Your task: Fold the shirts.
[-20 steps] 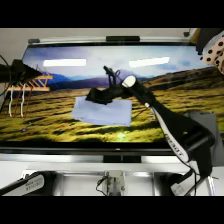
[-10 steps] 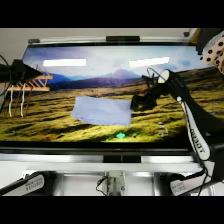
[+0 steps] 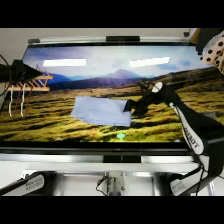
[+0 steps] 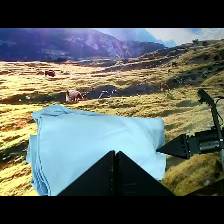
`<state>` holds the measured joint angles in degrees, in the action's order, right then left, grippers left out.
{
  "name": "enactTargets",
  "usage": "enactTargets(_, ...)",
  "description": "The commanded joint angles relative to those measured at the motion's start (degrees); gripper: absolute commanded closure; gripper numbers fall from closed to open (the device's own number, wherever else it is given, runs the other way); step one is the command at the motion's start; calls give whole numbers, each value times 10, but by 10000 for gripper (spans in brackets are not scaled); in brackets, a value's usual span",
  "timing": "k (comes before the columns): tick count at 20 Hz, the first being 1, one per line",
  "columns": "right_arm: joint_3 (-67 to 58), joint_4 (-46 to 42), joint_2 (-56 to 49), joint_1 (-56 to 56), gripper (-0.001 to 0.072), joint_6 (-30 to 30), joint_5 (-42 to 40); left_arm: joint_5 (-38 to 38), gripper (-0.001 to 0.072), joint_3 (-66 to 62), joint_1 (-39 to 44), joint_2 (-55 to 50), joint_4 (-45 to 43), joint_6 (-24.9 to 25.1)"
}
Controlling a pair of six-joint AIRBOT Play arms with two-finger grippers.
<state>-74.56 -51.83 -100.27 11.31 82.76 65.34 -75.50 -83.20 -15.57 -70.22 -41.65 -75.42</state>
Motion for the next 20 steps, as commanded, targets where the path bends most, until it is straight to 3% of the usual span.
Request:
enactTargets(1,3,34,-13,14,32,-9,-48,0,667,0,0,1,0,0)
enactTargets(3,3,68,-23,16,208,-17,-35,0,667,0,0,1,0,0)
enactTargets(5,2,122,-23,16,447,-81,-30,0,667,0,0,0,0,0)
enactTargets(7,-10,172,-11,5,613,-139,-23,0,667,0,0,0,0,0)
enactTargets(11,-83,145,40,-52,624,-150,29,0,667,0,0,0,0,0)
enactTargets(16,-119,14,139,-198,624,-75,104,0,667,0,0,0,0,0)
enactTargets(20,-119,-78,210,-336,624,-54,167,-2,667,0,0,0,0,0)
